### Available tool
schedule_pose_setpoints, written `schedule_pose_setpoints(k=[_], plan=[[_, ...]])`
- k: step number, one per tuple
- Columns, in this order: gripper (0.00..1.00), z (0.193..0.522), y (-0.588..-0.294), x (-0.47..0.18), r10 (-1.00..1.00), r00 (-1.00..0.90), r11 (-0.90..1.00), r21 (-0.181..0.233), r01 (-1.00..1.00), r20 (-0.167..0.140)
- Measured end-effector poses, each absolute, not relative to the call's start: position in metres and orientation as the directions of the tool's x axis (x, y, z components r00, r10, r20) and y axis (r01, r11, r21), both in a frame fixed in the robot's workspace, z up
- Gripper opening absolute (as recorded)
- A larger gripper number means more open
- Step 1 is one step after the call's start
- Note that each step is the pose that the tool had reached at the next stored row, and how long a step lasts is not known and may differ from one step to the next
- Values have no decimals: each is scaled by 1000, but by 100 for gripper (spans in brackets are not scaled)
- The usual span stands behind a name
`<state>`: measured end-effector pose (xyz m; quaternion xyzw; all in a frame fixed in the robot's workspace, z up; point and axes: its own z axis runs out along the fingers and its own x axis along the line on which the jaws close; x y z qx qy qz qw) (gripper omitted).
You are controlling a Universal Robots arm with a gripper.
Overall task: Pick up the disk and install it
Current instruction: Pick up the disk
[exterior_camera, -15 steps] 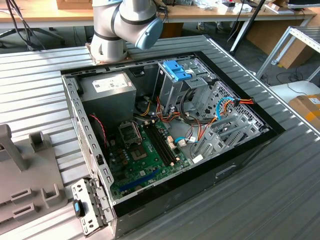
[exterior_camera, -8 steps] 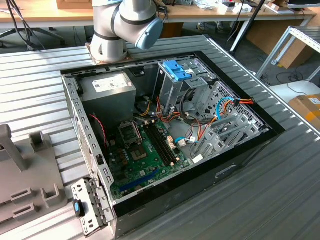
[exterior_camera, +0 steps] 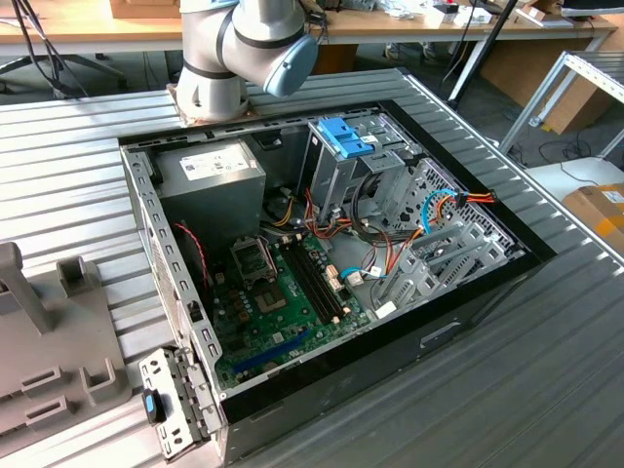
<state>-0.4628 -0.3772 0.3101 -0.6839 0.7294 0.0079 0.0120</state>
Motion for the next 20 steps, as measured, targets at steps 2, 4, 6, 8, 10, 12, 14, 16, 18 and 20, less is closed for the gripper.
schedule_pose_setpoints(k=[2, 4, 6, 8, 10, 12, 14, 16, 18, 20], plan=[[60, 310, -377, -463, -998, -64, 64, -5, -998, -28], [59, 310, -377, -463, -998, -64, 64, -5, -998, -28], [51, 310, -377, -463, -998, -64, 64, -5, -998, -28], [51, 310, -377, -463, -998, -64, 64, -5, -998, -28], [43, 310, -376, -463, -998, -64, 64, -5, -998, -28], [43, 310, -376, -463, -998, -64, 64, -5, -998, -28], [41, 310, -376, -463, -998, -64, 64, -5, -998, -28], [37, 310, -376, -463, -998, -64, 64, -5, -998, -28], [37, 310, -376, -463, -998, -64, 64, -5, -998, -28], [37, 310, -376, -463, -998, -64, 64, -5, -998, -28]])
